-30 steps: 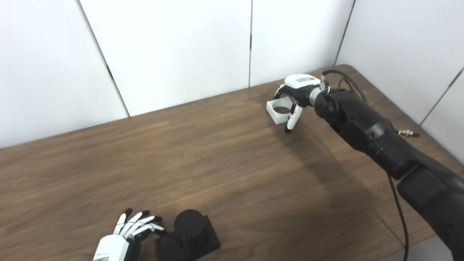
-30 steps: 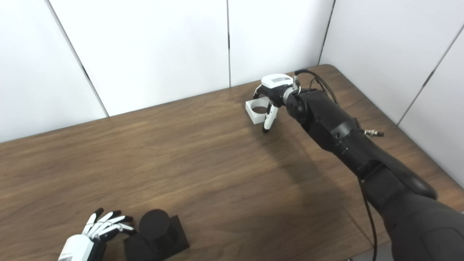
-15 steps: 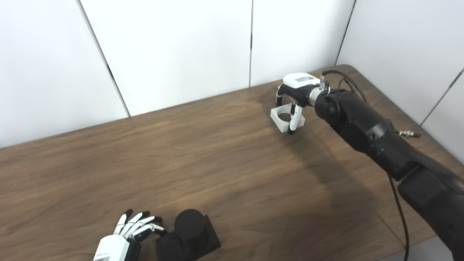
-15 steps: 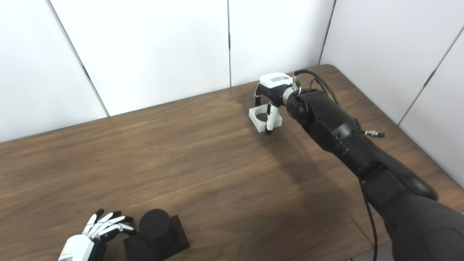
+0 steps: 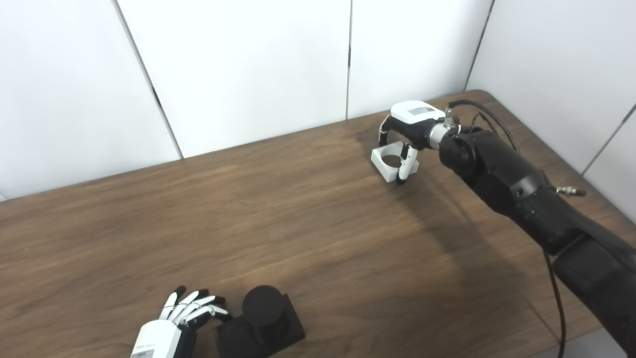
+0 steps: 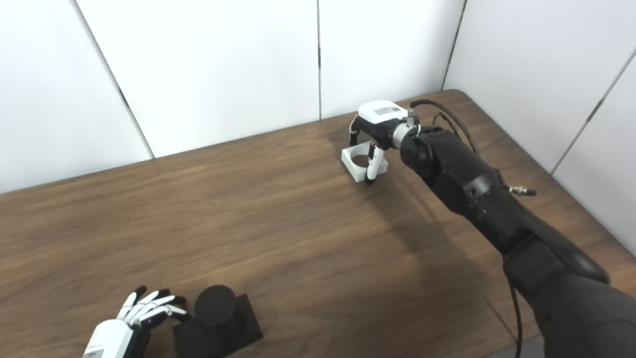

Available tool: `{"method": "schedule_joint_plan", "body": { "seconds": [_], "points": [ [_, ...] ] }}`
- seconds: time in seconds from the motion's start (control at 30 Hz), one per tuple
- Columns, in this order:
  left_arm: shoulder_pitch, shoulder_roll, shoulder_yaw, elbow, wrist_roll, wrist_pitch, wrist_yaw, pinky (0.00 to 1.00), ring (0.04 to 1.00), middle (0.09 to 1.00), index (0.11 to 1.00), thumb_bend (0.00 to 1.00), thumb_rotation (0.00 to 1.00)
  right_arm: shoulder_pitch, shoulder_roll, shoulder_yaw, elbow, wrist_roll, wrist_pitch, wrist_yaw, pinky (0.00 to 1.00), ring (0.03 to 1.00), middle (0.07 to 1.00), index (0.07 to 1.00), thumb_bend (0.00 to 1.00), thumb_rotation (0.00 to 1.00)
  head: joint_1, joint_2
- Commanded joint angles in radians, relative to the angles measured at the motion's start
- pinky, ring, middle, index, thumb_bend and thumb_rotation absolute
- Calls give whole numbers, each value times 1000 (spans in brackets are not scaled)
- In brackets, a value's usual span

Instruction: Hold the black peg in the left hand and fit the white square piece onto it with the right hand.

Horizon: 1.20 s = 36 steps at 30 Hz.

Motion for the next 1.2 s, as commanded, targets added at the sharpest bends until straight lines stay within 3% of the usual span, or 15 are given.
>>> {"method": "schedule_joint_plan", "body": {
  "seconds": [0.0,0.3,0.6,0.87,1.17],
  "points": [
    [9,3,-11,-9,37,15,-26,973,870,773,485,523,50,-31,-47,-23,-86,-3,-27,-3,856,896,802,484,524,131,6,4],
    [2,-16,-25,-33,57,41,-50,947,861,768,485,523,50,45,-89,-63,-475,33,0,161,865,890,797,484,524,131,85,44],
    [-10,-45,-50,-52,92,87,-83,950,860,768,484,523,51,72,-44,-80,-828,68,39,349,861,881,787,483,524,132,158,87],
    [-17,-76,-75,-62,125,120,-101,976,873,776,484,524,53,57,19,-62,-990,88,48,483,866,888,786,484,524,132,231,148],
    [-33,-101,-94,-56,155,137,-106,992,881,780,484,524,56,29,103,-33,-1078,107,61,588,856,877,774,482,524,131,266,203]
  ]
}}
